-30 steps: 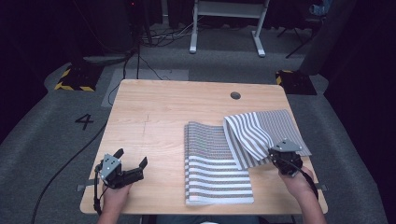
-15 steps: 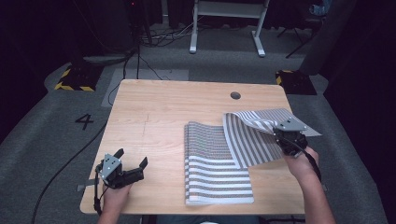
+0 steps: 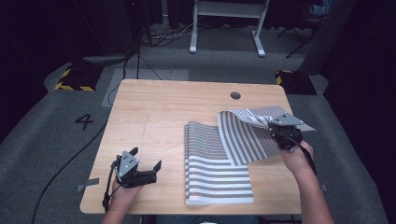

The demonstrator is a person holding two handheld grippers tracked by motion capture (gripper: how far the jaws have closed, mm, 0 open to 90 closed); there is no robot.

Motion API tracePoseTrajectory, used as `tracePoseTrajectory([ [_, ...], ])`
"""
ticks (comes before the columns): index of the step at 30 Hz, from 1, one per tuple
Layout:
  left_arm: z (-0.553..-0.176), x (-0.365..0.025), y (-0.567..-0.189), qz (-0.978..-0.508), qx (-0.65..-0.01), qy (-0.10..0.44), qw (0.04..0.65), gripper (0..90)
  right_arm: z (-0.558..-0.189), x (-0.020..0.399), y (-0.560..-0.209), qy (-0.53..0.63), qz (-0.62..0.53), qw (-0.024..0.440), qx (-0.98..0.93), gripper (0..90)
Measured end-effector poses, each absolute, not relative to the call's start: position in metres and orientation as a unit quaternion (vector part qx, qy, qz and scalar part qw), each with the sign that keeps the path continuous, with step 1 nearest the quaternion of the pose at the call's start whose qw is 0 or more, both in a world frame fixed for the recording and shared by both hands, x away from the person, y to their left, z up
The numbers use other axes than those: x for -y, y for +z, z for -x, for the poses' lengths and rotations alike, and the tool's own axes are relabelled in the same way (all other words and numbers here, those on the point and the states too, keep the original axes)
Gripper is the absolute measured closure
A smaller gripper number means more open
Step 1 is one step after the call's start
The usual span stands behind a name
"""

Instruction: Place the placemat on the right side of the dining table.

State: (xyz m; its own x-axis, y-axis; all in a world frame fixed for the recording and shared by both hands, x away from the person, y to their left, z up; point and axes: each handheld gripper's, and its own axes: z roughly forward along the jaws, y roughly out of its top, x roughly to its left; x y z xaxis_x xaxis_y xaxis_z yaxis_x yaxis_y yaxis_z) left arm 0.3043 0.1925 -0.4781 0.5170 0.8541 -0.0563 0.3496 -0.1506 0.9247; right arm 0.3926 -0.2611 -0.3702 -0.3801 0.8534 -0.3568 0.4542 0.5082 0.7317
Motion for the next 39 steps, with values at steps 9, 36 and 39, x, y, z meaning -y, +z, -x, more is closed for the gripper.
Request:
tracePoseTrajectory([
  [9,-0.336,-0.111,-0.427,-0.766,-0.319,0.217,0.514,0.9,-0.383,0.264,-0.377,0.279,-0.41,0.342,-0.798,89.2],
  [36,-0.418,0.071,-0.402,-0.864,-0.086,0.258,0.424,16.2,-0.392,0.259,-0.373,0.292,-0.416,0.301,-0.807,88.7],
  [39,-0.427,0.074,-0.406,-0.863,-0.1,0.253,0.425,27.0,-0.393,0.259,-0.373,0.293,-0.42,0.297,-0.806,88.7],
])
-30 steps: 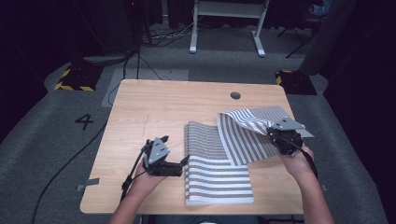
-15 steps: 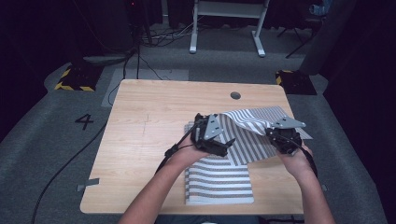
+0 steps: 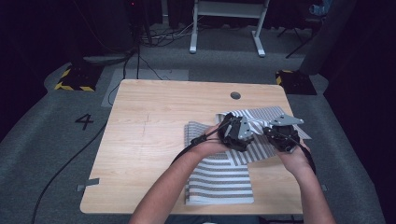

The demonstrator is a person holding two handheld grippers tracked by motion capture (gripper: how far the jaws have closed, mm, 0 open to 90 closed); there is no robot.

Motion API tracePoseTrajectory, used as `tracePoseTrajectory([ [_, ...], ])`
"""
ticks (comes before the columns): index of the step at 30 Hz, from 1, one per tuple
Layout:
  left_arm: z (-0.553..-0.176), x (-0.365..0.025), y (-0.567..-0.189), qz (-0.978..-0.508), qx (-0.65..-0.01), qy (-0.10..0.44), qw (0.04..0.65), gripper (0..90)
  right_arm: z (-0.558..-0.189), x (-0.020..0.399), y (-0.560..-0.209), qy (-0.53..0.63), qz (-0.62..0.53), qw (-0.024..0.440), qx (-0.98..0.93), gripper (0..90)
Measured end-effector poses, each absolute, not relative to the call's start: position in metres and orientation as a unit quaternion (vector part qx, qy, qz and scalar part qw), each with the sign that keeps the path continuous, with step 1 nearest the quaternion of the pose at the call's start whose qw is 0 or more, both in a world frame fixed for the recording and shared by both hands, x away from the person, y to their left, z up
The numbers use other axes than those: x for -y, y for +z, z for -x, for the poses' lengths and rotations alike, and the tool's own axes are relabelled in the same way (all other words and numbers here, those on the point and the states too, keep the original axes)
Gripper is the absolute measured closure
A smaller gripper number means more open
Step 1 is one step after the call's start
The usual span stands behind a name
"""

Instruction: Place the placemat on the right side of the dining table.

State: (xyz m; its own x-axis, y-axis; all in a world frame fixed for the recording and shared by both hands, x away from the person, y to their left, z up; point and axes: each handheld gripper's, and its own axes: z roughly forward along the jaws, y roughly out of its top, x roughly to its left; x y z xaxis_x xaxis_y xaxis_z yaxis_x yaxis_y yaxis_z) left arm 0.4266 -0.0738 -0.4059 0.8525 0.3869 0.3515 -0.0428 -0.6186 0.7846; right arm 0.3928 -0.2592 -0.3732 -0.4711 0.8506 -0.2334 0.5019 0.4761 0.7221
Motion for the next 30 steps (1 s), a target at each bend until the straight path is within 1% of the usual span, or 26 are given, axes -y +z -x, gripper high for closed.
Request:
tracePoseTrajectory([
  [2,-0.429,0.074,-0.409,-0.861,-0.108,0.244,0.432,33.2,-0.393,0.26,-0.373,0.298,-0.422,0.295,-0.804,88.6],
  [7,-0.43,0.076,-0.418,-0.86,-0.102,0.251,0.432,50.2,-0.394,0.262,-0.374,0.301,-0.426,0.293,-0.801,88.5],
  [9,-0.431,0.076,-0.419,-0.859,-0.103,0.248,0.435,55.3,-0.394,0.263,-0.374,0.301,-0.429,0.293,-0.8,88.5],
  [11,-0.43,0.078,-0.422,-0.862,-0.104,0.243,0.433,65.4,-0.395,0.264,-0.375,0.305,-0.432,0.292,-0.797,88.1],
  [12,-0.431,0.078,-0.423,-0.861,-0.101,0.25,0.431,69.6,-0.395,0.266,-0.375,0.309,-0.433,0.291,-0.795,87.2],
  [13,-0.431,0.079,-0.424,-0.862,-0.111,0.247,0.429,74.3,-0.395,0.267,-0.376,0.32,-0.436,0.292,-0.789,84.1],
  [15,-0.434,0.078,-0.425,-0.858,-0.119,0.242,0.436,79.6,-0.392,0.274,-0.373,0.365,-0.451,0.284,-0.764,63.3],
  [16,-0.435,0.077,-0.424,-0.854,-0.122,0.244,0.444,81.3,-0.389,0.278,-0.371,0.392,-0.459,0.279,-0.747,56.3],
  [17,-0.436,0.076,-0.423,-0.849,-0.127,0.238,0.454,82.2,-0.385,0.283,-0.37,0.415,-0.455,0.272,-0.74,46.9],
  [18,-0.437,0.075,-0.421,-0.842,-0.13,0.243,0.463,82.8,-0.379,0.288,-0.37,0.431,-0.455,0.272,-0.73,40.3],
  [19,-0.439,0.073,-0.418,-0.837,-0.134,0.239,0.474,83.1,-0.374,0.294,-0.372,0.442,-0.458,0.275,-0.72,36.2],
  [21,-0.443,0.07,-0.413,-0.825,-0.152,0.227,0.496,83.3,-0.363,0.307,-0.377,0.451,-0.466,0.288,-0.705,31.9],
  [25,-0.449,0.066,-0.404,-0.804,-0.18,0.208,0.527,83.3,-0.343,0.333,-0.395,0.455,-0.478,0.315,-0.682,28.8],
  [27,-0.451,0.064,-0.4,-0.797,-0.189,0.202,0.537,83.3,-0.343,0.343,-0.408,0.452,-0.499,0.293,-0.678,28.7],
  [28,-0.451,0.064,-0.399,-0.795,-0.192,0.202,0.539,83.4,-0.347,0.346,-0.416,0.439,-0.511,0.285,-0.682,27.1],
  [30,-0.452,0.063,-0.398,-0.794,-0.193,0.201,0.54,83.4,-0.358,0.348,-0.435,0.42,-0.529,0.25,-0.694,23.6],
])
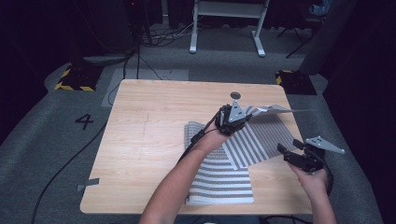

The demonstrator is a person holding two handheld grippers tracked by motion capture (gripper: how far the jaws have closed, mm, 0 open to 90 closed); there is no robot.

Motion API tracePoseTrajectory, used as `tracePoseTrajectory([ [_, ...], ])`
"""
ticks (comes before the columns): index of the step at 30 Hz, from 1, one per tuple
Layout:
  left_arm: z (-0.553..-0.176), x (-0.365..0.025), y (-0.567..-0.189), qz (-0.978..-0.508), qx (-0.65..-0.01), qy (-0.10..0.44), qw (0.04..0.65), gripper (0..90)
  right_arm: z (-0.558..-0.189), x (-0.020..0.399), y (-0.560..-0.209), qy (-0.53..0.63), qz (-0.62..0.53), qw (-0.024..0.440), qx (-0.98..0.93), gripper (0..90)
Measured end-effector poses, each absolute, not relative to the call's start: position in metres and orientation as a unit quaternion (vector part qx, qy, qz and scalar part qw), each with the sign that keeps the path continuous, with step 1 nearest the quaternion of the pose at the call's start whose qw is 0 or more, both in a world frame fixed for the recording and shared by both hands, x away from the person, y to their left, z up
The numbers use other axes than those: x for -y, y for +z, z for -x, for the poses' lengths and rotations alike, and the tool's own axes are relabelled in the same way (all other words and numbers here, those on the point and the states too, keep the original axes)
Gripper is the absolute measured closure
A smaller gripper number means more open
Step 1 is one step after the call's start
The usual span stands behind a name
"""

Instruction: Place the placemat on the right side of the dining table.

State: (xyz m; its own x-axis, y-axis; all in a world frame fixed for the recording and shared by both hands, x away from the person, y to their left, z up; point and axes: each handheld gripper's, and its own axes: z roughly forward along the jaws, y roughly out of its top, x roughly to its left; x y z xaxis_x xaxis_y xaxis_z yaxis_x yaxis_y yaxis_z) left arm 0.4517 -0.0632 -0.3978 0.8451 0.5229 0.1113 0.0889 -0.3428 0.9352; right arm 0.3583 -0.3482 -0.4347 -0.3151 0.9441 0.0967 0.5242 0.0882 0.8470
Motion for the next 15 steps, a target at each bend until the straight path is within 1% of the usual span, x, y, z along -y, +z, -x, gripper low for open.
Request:
tracePoseTrajectory([
  [1,-0.452,0.063,-0.398,-0.793,-0.194,0.202,0.541,83.4,-0.366,0.347,-0.444,0.397,-0.541,0.236,-0.703,19.8],
  [3,-0.453,0.062,-0.399,-0.792,-0.2,0.199,0.542,83.4,-0.379,0.342,-0.461,0.357,-0.558,0.214,-0.718,17.3],
  [4,-0.454,0.061,-0.399,-0.793,-0.2,0.198,0.54,83.4,-0.384,0.34,-0.469,0.346,-0.557,0.218,-0.722,18.3],
  [5,-0.454,0.061,-0.4,-0.79,-0.201,0.197,0.544,83.4,-0.389,0.336,-0.476,0.328,-0.56,0.218,-0.729,17.4],
  [6,-0.455,0.06,-0.4,-0.792,-0.202,0.198,0.542,83.4,-0.394,0.334,-0.481,0.317,-0.561,0.207,-0.736,16.6],
  [7,-0.456,0.06,-0.4,-0.789,-0.205,0.195,0.545,83.5,-0.397,0.33,-0.486,0.308,-0.564,0.204,-0.739,16.9],
  [9,-0.457,0.059,-0.399,-0.789,-0.207,0.194,0.545,83.5,-0.401,0.325,-0.491,0.283,-0.56,0.215,-0.748,18.0],
  [10,-0.457,0.059,-0.4,-0.787,-0.209,0.192,0.548,83.5,-0.402,0.324,-0.493,0.283,-0.563,0.211,-0.747,18.5],
  [13,-0.459,0.058,-0.4,-0.784,-0.216,0.191,0.549,83.5,-0.402,0.322,-0.492,0.284,-0.56,0.214,-0.748,22.5],
  [14,-0.461,0.057,-0.4,-0.782,-0.221,0.192,0.55,83.5,-0.402,0.322,-0.492,0.287,-0.557,0.215,-0.749,28.4],
  [15,-0.462,0.057,-0.4,-0.778,-0.228,0.188,0.555,83.6,-0.401,0.323,-0.491,0.29,-0.558,0.214,-0.748,37.5],
])
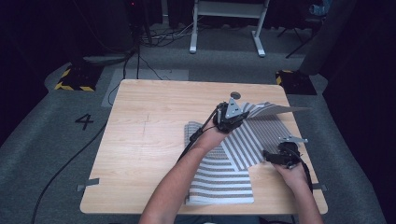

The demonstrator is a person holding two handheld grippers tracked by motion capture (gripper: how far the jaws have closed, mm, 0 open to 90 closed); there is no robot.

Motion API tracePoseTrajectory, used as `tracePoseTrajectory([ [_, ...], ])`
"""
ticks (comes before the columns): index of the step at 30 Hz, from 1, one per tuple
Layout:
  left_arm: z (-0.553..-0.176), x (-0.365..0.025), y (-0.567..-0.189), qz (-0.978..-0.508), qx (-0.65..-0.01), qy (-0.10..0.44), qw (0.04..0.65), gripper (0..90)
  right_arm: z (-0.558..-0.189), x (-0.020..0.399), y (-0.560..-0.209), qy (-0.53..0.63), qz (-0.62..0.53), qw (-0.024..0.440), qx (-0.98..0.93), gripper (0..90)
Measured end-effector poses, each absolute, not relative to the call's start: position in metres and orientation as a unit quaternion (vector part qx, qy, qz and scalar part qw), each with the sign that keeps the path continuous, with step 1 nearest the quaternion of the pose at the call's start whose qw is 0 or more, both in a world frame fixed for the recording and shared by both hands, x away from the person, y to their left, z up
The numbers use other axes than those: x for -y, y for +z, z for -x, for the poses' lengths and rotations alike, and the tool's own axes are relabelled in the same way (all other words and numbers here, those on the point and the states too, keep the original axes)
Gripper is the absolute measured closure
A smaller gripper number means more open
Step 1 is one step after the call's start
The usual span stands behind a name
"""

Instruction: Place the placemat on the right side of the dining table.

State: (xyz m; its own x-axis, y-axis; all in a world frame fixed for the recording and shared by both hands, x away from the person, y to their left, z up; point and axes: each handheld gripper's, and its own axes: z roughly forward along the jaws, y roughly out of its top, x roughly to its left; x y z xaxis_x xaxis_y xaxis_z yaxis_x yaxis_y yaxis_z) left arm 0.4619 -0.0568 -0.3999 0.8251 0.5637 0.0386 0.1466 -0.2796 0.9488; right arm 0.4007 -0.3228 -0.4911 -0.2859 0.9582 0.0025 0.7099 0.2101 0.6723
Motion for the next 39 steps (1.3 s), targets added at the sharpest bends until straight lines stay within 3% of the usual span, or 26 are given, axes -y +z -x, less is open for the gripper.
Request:
tracePoseTrajectory([
  [2,-0.464,0.055,-0.4,-0.775,-0.235,0.185,0.556,83.7,-0.399,0.327,-0.491,0.294,-0.569,0.225,-0.735,50.0],
  [7,-0.47,0.051,-0.4,-0.763,-0.261,0.18,0.563,84.2,-0.397,0.329,-0.491,0.298,-0.566,0.229,-0.734,68.4],
  [9,-0.472,0.049,-0.399,-0.763,-0.267,0.184,0.56,84.8,-0.398,0.329,-0.49,0.301,-0.57,0.228,-0.73,83.4],
  [10,-0.473,0.049,-0.399,-0.762,-0.269,0.187,0.559,85.5,-0.398,0.329,-0.491,0.303,-0.569,0.228,-0.73,85.5],
  [21,-0.486,0.05,-0.406,-0.756,-0.279,0.193,0.56,89.6,-0.38,0.331,-0.484,0.306,-0.579,0.228,-0.721,88.8],
  [32,-0.515,0.061,-0.405,-0.737,-0.315,0.216,0.557,89.5,-0.322,0.356,-0.48,0.311,-0.596,0.239,-0.7,88.8],
  [37,-0.541,0.065,-0.421,-0.746,-0.339,0.196,0.539,89.2,-0.29,0.358,-0.478,0.324,-0.606,0.224,-0.691,88.5],
  [38,-0.547,0.066,-0.428,-0.742,-0.355,0.182,0.538,87.3,-0.284,0.357,-0.479,0.324,-0.608,0.226,-0.688,88.3],
  [39,-0.552,0.066,-0.432,-0.74,-0.398,0.161,0.517,69.3,-0.279,0.356,-0.479,0.326,-0.613,0.221,-0.685,87.3],
])
